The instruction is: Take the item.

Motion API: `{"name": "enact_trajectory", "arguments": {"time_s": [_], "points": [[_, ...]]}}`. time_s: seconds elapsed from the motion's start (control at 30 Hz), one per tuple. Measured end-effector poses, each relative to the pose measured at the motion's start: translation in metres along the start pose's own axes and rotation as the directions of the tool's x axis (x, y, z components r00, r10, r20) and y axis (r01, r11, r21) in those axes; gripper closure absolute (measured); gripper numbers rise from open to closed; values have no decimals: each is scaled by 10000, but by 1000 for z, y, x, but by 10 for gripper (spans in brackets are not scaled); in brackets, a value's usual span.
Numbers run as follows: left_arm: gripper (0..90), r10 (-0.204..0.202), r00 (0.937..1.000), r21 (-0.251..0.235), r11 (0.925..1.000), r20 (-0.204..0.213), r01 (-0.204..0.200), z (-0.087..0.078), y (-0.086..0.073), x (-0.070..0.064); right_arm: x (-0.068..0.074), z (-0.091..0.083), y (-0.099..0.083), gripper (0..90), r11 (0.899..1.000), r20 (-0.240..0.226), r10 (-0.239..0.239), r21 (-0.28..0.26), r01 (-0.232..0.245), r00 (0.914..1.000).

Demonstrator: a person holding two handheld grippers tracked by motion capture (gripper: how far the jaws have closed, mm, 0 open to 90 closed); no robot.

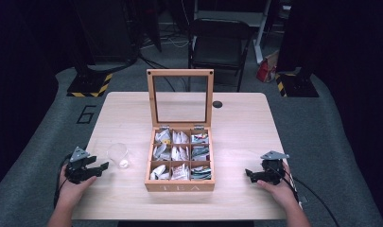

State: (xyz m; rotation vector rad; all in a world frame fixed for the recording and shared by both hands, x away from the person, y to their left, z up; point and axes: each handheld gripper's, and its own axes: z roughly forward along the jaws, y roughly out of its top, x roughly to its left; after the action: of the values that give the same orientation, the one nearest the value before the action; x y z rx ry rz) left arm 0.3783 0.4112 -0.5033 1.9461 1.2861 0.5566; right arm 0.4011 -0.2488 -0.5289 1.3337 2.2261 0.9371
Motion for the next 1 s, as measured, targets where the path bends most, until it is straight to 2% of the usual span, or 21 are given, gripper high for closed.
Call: {"name": "enact_trajectory", "arguments": {"time_s": [0.07,0.3,0.47,0.57,0.6,0.73,0.77,1.0], "points": [[361,200,9998,0,9998,-36,-200,-2,2,-1,0,0,0,0,10000,-2,-1,-2,1,10000],[367,57,9999,172,9998,160,-60,-13,6,-6,0,0,0,0,10000,-3,-1,0,1,10000],[371,184,9997,102,9998,167,-186,-19,9,-10,0,0,0,0,10000,-2,2,1,-2,10000],[370,319,9989,144,9994,346,-325,-23,12,-13,0,0,0,0,10000,-3,1,0,-1,10000],[369,356,9989,-4,9994,309,-356,-23,13,-15,0,0,0,0,10000,-3,-2,1,2,10000],[290,400,9983,-422,9984,423,-382,-26,18,-21,0,0,0,0,10000,-3,-2,-2,2,10000],[271,507,9975,-294,9984,491,-493,-28,19,-22,0,0,0,0,10000,-3,-3,-2,3,10000],[237,758,9943,-410,9965,745,-729,-31,25,-30,0,0,0,0,10000,-2,-2,-1,2,10000]]}}
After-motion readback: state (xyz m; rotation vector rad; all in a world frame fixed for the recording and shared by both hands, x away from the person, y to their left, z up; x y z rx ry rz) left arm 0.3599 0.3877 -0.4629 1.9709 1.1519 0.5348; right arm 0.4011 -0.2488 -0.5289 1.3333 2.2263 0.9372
